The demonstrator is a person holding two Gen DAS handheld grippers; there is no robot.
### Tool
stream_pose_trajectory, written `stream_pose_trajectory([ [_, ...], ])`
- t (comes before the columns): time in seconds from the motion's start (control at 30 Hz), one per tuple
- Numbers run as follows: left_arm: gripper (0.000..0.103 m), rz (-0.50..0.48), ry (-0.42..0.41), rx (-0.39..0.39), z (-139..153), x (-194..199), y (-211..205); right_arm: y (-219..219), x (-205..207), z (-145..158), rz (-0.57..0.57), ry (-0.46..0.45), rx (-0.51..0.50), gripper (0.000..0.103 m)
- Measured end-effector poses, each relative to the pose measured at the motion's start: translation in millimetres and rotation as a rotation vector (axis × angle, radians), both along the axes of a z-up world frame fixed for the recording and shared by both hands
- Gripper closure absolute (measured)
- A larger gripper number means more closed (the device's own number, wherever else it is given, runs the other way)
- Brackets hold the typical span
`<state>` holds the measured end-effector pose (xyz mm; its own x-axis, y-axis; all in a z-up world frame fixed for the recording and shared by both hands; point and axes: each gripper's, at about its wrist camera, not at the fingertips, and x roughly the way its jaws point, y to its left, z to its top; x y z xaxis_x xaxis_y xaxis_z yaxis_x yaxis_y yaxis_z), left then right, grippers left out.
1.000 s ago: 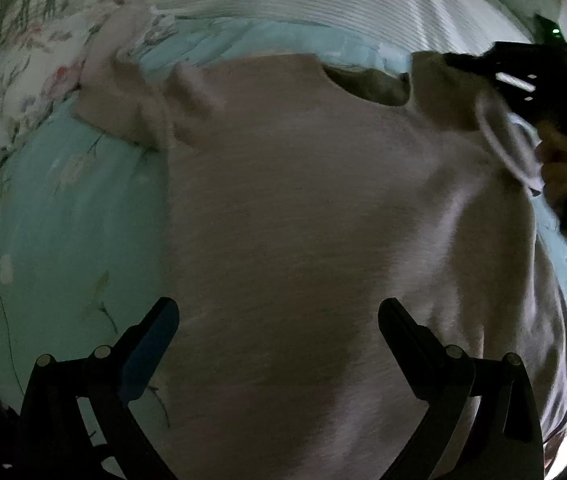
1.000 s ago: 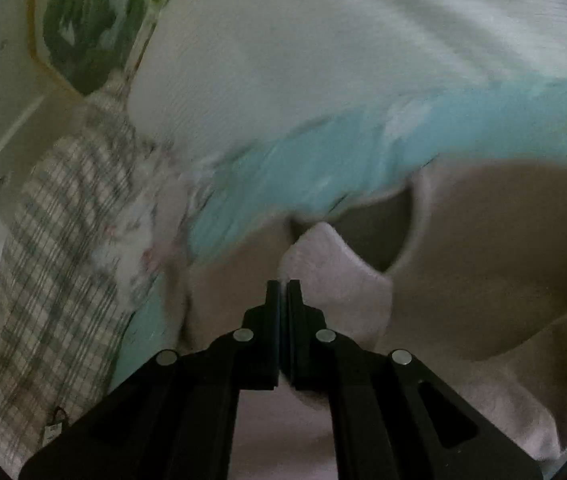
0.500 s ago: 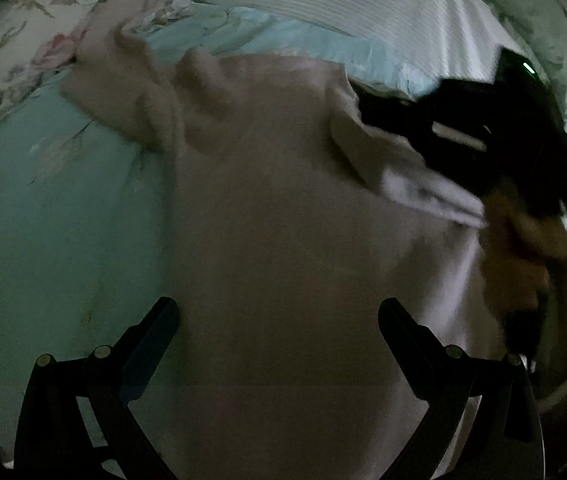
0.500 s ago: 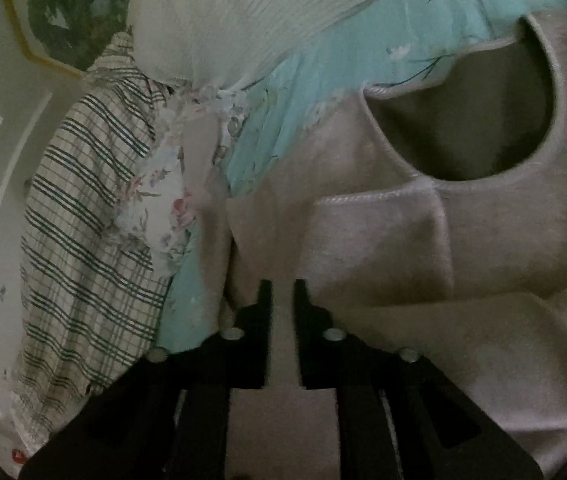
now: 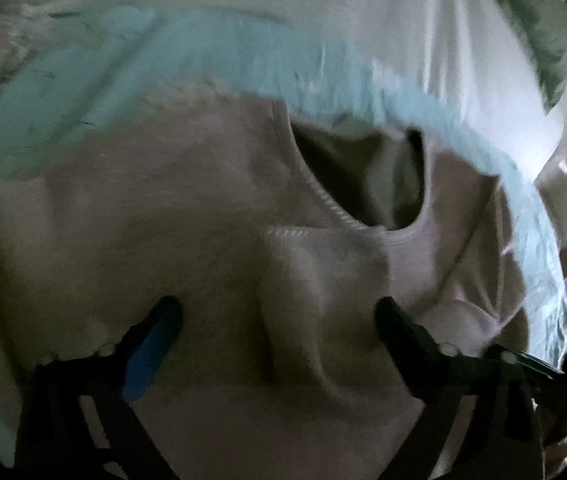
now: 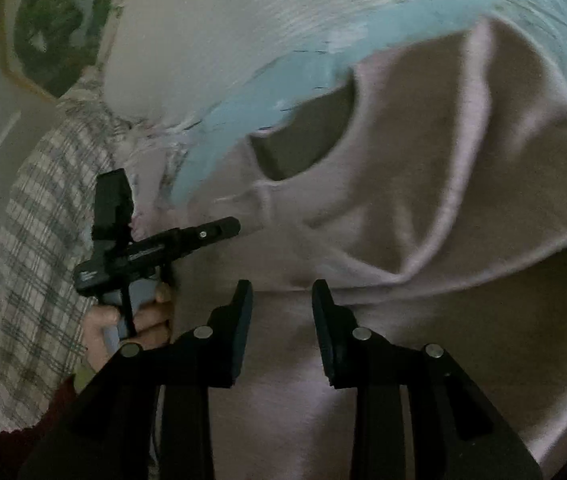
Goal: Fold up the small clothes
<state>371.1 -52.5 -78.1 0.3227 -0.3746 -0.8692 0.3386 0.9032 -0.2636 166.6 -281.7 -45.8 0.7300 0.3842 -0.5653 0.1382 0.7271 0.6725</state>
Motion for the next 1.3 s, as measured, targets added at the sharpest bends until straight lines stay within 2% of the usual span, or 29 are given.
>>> stream_pose_trajectory([
  [0.03,0.01,-0.013,-0.015,0.01,-1,0,-4,-3,-2,0,-0.009,-0.001,0.0,0.071],
  [0.07,0.025,-0.028,-0.046,0.023,0,-2,-8,-4,-3,1,-0.015,-0.003,0.0,0.071],
  [0.1,0.044,-0.048,-0.084,0.035,3,-6,-12,-6,-4,1,-0.022,-0.004,0.003,0.071],
  [0.13,0.08,-0.055,-0.098,0.039,5,-9,-13,-6,-5,3,-0.027,-0.006,0.007,0.071],
  [0.17,0.098,-0.039,-0.107,0.034,9,-12,-10,-6,-5,3,-0.03,-0.008,0.011,0.071],
  [0.3,0.098,0.109,-0.248,-0.028,43,-52,21,-6,-16,6,-0.041,-0.03,0.02,0.07],
  [0.37,0.098,0.156,-0.274,-0.08,52,-75,41,-5,-20,4,-0.046,-0.029,0.025,0.07],
  [0.43,0.096,0.128,-0.241,-0.128,47,-91,57,-3,-21,1,-0.044,-0.017,0.032,0.07],
  [0.5,0.083,0.095,-0.215,-0.114,38,-95,60,0,-22,-1,-0.041,-0.006,0.037,0.07],
  [0.57,0.056,0.068,-0.174,-0.073,26,-92,60,2,-24,-1,-0.034,-0.004,0.034,0.07],
  [0.6,0.052,0.059,-0.152,-0.066,22,-85,57,3,-26,0,-0.034,-0.005,0.034,0.069],
  [0.67,0.05,0.051,-0.114,-0.058,17,-76,62,2,-33,2,-0.038,-0.01,0.029,0.067],
  [0.73,0.049,0.023,-0.067,-0.037,7,-58,55,-1,-40,5,-0.058,-0.014,0.02,0.06],
  [0.9,0.045,-0.061,-0.016,-0.011,-2,-37,41,-7,-51,6,-0.082,-0.007,0.014,0.057],
  [0.93,0.047,-0.073,-0.015,-0.007,-2,-32,38,-8,-53,6,-0.087,-0.007,0.016,0.057],
  [1.0,0.061,-0.101,-0.034,0.004,1,-30,32,-9,-53,6,-0.098,-0.01,0.017,0.058],
  [1.03,0.089,-0.124,-0.05,0.016,2,-32,28,-9,-53,7,-0.102,-0.012,0.017,0.057],
  [1.07,0.099,-0.143,-0.061,0.02,4,-35,25,-10,-53,7,-0.105,-0.014,0.017,0.057],
  [1.1,0.1,-0.149,-0.084,0.025,7,-40,24,-11,-53,7,-0.109,-0.015,0.016,0.057],
  [1.17,0.101,-0.102,-0.183,0.041,21,-54,28,-16,-53,7,-0.128,-0.015,0.011,0.057],
  [1.2,0.101,-0.019,-0.255,0.031,35,-63,41,-21,-55,7,-0.141,-0.016,0.005,0.057],
  [1.3,0.101,0.204,-0.288,-0.06,47,-68,88,-38,-57,4,-0.194,-0.002,-0.004,0.057],
])
